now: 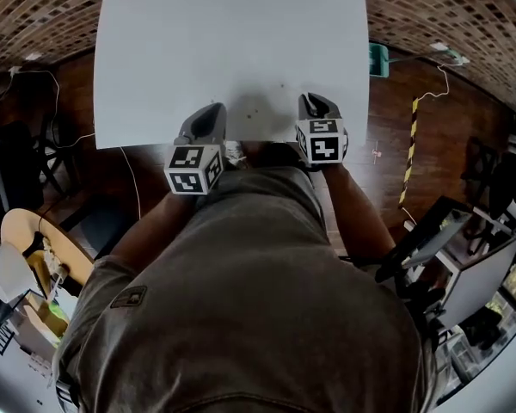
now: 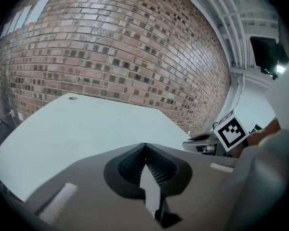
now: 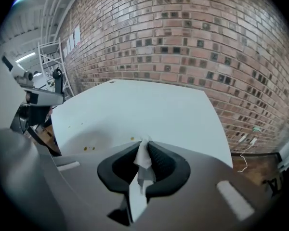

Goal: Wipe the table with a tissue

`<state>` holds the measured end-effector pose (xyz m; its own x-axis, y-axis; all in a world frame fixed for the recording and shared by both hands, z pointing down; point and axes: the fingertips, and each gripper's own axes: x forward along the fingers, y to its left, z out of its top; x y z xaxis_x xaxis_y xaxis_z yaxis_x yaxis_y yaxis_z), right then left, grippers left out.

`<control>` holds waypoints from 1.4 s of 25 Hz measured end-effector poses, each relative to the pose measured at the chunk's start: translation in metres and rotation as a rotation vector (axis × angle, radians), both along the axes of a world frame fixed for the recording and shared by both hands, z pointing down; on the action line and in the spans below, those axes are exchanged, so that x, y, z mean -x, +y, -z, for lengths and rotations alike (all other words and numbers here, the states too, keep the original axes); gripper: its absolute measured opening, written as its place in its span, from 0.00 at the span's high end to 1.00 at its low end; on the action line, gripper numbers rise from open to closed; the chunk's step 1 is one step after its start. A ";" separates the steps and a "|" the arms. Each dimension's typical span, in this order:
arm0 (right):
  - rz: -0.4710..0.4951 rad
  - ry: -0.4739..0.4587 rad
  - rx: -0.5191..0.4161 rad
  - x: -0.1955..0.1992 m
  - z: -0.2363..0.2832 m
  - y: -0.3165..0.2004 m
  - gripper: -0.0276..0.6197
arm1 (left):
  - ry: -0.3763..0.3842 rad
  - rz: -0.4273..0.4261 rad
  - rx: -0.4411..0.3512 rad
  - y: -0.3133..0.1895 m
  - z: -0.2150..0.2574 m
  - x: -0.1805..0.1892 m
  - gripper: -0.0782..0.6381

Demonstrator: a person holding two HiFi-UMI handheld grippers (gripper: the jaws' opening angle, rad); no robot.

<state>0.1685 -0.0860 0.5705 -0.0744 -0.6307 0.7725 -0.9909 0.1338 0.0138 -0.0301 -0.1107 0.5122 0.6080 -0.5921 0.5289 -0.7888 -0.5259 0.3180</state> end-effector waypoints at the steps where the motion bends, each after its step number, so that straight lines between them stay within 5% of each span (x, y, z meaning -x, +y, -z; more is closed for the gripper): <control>1: -0.011 0.002 -0.012 -0.001 0.004 -0.005 0.89 | 0.000 -0.001 0.001 -0.002 -0.001 0.002 0.89; 11: -0.004 -0.027 -0.034 -0.013 0.004 -0.042 0.89 | -0.034 0.089 0.015 -0.015 -0.001 0.016 0.89; 19: 0.061 0.044 0.054 -0.010 -0.026 -0.058 0.89 | -0.068 0.159 0.023 -0.022 -0.001 0.034 0.89; 35: 0.125 0.030 0.075 0.013 -0.026 -0.042 0.89 | -0.057 0.158 0.031 -0.018 -0.003 0.036 0.89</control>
